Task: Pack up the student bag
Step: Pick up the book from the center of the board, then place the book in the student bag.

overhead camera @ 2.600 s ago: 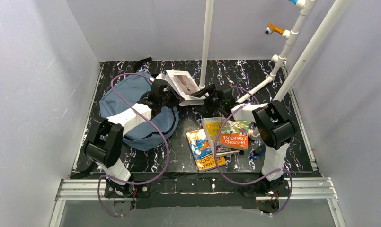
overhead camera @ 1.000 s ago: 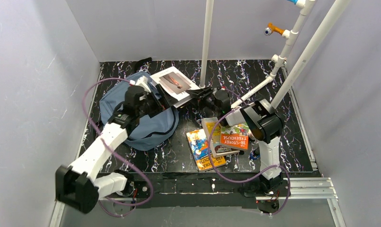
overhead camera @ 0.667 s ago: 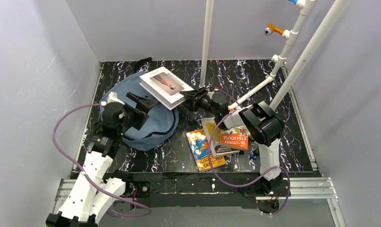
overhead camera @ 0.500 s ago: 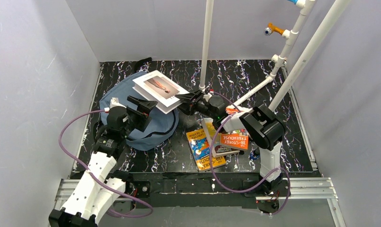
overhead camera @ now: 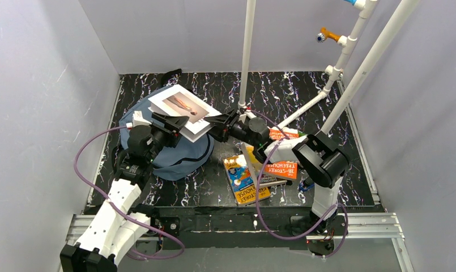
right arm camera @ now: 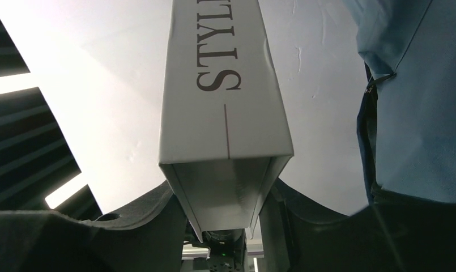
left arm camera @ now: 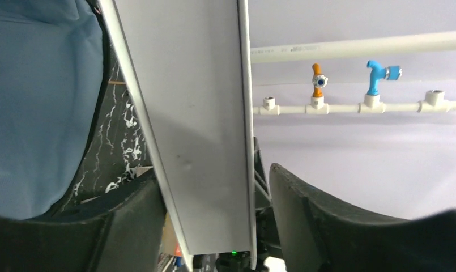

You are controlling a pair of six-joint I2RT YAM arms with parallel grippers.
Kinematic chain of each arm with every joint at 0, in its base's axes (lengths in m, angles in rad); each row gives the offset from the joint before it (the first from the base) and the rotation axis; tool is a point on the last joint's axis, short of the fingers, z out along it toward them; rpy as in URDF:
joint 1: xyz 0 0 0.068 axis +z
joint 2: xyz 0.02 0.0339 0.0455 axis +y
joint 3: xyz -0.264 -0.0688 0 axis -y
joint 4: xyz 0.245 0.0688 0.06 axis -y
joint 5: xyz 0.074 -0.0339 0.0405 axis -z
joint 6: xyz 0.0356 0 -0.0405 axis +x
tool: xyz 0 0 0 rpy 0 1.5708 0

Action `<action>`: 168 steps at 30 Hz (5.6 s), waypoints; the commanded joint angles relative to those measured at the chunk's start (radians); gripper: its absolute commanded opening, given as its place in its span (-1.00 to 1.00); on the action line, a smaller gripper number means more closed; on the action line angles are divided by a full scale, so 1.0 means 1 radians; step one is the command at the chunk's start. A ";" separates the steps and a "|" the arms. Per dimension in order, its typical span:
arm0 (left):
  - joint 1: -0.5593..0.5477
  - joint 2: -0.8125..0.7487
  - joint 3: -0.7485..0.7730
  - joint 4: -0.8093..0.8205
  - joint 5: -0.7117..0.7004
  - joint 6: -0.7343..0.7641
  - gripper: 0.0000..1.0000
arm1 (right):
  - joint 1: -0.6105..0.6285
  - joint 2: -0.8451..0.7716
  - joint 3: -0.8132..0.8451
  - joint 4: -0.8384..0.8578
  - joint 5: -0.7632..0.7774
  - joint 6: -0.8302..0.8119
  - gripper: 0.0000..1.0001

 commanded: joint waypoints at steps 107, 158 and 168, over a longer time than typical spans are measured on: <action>-0.390 0.500 0.405 -0.587 -0.530 1.353 -0.65 | -0.195 -0.475 0.236 -1.553 -0.057 -1.483 -0.77; -0.389 0.088 0.178 -0.181 -0.468 1.401 -1.00 | 0.030 0.323 0.473 -0.714 -0.205 -0.752 0.94; -0.388 0.108 0.192 -0.205 -0.480 1.410 -1.00 | 0.025 0.125 0.417 -1.246 -0.136 -1.236 0.97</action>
